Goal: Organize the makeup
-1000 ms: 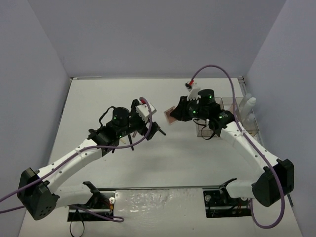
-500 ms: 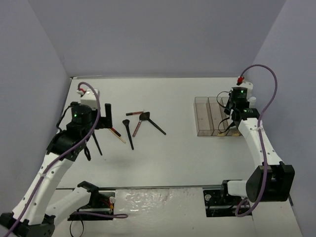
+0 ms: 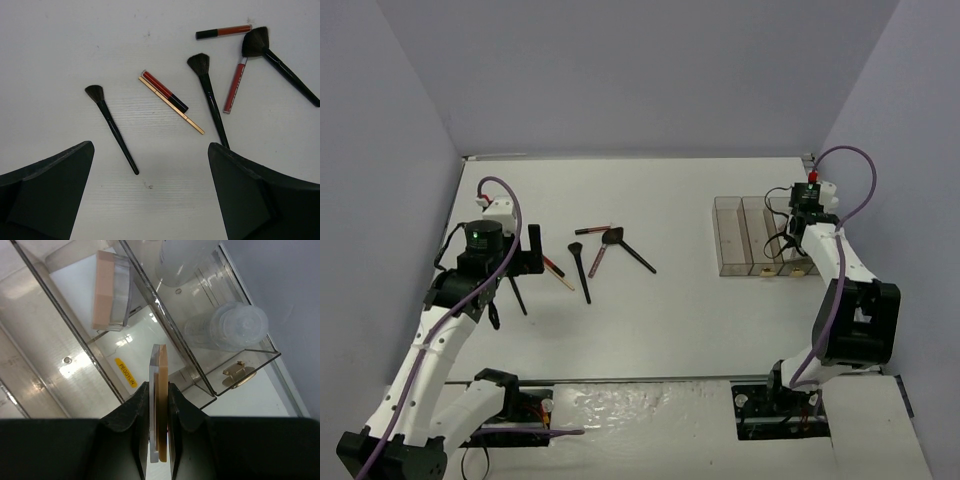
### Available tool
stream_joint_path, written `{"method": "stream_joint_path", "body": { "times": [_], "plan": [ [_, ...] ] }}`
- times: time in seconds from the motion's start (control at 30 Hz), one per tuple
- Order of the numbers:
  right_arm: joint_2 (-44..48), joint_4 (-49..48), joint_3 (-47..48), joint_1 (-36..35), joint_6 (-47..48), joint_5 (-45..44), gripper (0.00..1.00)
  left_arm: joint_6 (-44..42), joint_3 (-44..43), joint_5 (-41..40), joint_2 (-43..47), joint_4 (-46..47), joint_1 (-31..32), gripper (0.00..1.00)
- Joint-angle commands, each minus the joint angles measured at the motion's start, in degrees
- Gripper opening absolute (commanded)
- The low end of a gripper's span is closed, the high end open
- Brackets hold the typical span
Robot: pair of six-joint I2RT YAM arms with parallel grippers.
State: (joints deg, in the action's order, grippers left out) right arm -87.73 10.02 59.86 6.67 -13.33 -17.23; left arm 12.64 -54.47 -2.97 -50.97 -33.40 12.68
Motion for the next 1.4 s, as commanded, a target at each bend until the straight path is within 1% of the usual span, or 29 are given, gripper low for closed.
{"method": "stream_joint_path", "body": {
  "times": [0.0,0.07,0.17,0.2,0.23,0.3,0.4,0.47,0.53,0.6,0.63,0.67,0.7,0.73,0.8,0.87,1.03,1.13,1.17,1.2,1.3,1.37],
  "plan": [
    [-1.43,-3.25,0.04,0.27,-1.7,-3.66,0.11,0.34,-0.89,0.85,1.47,2.54,-0.28,0.97],
    [-2.17,-3.25,-0.21,0.27,-1.71,-2.99,0.19,0.2,-0.82,0.79,1.39,2.58,-0.21,0.97],
    [-1.78,-3.25,-0.52,0.03,-1.63,-1.49,0.39,0.2,-0.74,1.02,1.15,2.97,-0.29,0.97],
    [-1.08,-3.33,-0.53,-0.21,-1.39,-0.59,0.48,0.19,-0.66,1.11,1.06,2.98,-0.29,0.97],
    [-0.95,-3.34,-0.53,-0.62,-1.35,-0.44,0.5,0.19,-0.64,1.2,1.04,3.06,-0.29,0.97],
    [1.11,-3.32,-0.32,-2.38,-0.9,0.3,0.65,0.17,-0.45,1.27,0.87,3.35,-0.29,0.97],
    [4.16,-3.41,0.76,-4.58,-0.65,1.17,0.74,0.03,-0.19,0.85,0.96,3.62,-0.39,0.97],
    [5.68,-3.34,1.85,-6.02,-0.45,2.48,0.75,0.03,0.02,0.84,0.96,3.82,-0.67,0.97],
    [7.54,-3.57,3.03,-9.26,0.62,4.59,0.75,0.09,0.22,0.94,0.8,4.02,-0.81,0.97],
    [8.6,-4.72,3.95,-12.37,2.27,8.96,0.75,0.01,0.33,1.03,0.68,4.14,-0.91,0.97],
    [9.24,-5.42,4.02,-14.16,2.53,11.8,0.76,0.01,0.41,0.95,0.61,4.22,-0.91,0.97],
    [9.38,-7.24,3.63,-15.34,2.99,18.38,0.78,0.01,0.48,0.89,0.61,4.28,-0.97,0.97],
    [9.39,-9.58,3.17,-16.66,3.06,22.6,0.79,0.08,0.53,0.8,0.57,4.37,-1.06,0.97],
    [9.34,-12.14,2.68,-18.04,2.97,25.79,0.8,0.18,0.58,0.7,0.52,4.47,-1.16,0.97],
    [8.12,-14.38,2.18,-22.7,5.73,29.23,0.8,0.19,0.68,0.69,0.27,4.48,-1.41,0.97],
    [5.76,-14.4,3.01,-26.87,9.62,29.76,0.8,0.25,0.8,0.63,0.08,4.54,-1.67,0.97],
    [-4.82,-14.53,7.43,-35.06,14.87,32.78,0.77,0.1,1.07,-0.78,-0.27,4.63,-1.92,0.97],
    [-12.06,-15.46,9.93,-37.35,15.88,34.1,0.71,0.01,1.2,-0.98,-0.72,4.56,-2.14,0.97],
    [-12.1,-15.47,10.61,-37.82,16.08,34.11,0.71,0.08,1.2,-1.05,-0.85,4.5,-2.14,0.97],
    [-14.27,-15.53,11.48,-38.39,16.39,34.29,0.69,0.04,1.2,-1.13,-0.89,4.48,-2.14,0.97],
    [-21.12,-15.65,16.04,-40.92,17.97,35.33,0.62,-0.08,1.38,-1.94,-1.06,4.48,-2.14,0.97],
    [-24.4,-15.76,17.38,-41.54,18.28,35.28,0.61,-0.08,1.38,-1.95,-1.24,4.36,-2.14,0.97]
  ]
}}
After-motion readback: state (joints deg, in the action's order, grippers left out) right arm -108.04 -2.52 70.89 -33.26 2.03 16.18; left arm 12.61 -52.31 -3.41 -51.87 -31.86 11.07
